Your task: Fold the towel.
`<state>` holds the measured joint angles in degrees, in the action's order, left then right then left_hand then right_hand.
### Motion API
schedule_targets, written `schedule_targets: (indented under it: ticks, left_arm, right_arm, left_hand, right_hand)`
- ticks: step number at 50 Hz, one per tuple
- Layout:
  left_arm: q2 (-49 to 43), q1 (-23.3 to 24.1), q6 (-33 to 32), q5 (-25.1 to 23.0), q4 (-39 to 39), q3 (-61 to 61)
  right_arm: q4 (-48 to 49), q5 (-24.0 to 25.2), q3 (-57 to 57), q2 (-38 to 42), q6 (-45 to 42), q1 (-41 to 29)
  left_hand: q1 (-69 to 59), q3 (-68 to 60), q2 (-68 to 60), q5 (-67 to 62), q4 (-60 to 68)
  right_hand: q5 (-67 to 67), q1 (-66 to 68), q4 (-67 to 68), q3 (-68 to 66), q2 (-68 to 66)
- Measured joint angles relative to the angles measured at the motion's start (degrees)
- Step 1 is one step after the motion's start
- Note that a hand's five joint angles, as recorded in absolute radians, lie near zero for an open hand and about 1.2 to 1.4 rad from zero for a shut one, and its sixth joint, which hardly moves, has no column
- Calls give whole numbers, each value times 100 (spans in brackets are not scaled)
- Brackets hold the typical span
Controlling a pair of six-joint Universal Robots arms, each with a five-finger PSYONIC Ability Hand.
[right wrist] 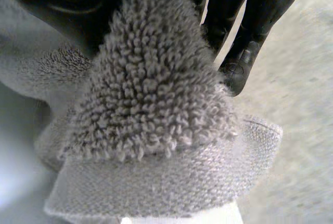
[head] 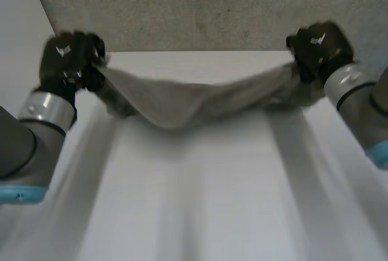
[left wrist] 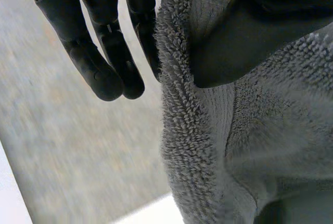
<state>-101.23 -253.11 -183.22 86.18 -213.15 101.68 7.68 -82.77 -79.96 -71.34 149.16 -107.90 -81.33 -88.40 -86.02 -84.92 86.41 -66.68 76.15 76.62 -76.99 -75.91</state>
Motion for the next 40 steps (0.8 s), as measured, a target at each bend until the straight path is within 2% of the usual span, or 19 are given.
schedule_targets:
  ticks: [8,10,14,16,17,25,40]
  left_arm:
    - [-390,-227,-141,-4,-16,872]
    - [-400,-307,-237,-3,-9,1045]
    - [-333,-457,-588,-4,16,1375]
    - [-273,-493,-754,-7,24,1478]
    - [-227,-510,-860,-8,24,1530]
    - [-22,-494,-1108,-10,8,1665]
    - [1,-496,-1084,-14,-21,1763]
  right_arm:
    - [-60,-18,-958,286,-323,-50]
    - [-158,-16,-1125,329,-447,-37]
    - [-458,-1,-1364,306,-642,-12]
    - [-568,3,-1407,234,-664,-4]
    - [-634,5,-1426,170,-662,1]
    - [-817,138,-1280,-257,-424,76]
    - [-2489,1161,-612,-240,321,1023]
  left_hand:
    - [0,-1,0,-2,0]
    - [0,-2,0,-2,0]
    - [-1,-2,0,-2,0]
    - [-1,-2,0,-2,0]
    - [-1,-2,0,-2,0]
    - [-1,-2,0,-2,0]
    - [-19,-3,0,-2,0]
  right_hand:
    - [112,-88,-103,103,89]
    - [1159,-1075,-1116,1122,1094]
    - [4906,-4759,-4746,4756,4833]
    - [6150,-5886,-5919,5934,5933]
    - [6325,-6118,-6190,6244,6175]
    - [6325,-6207,-6210,6299,6192]
    - [6074,-6027,-6115,6185,6079]
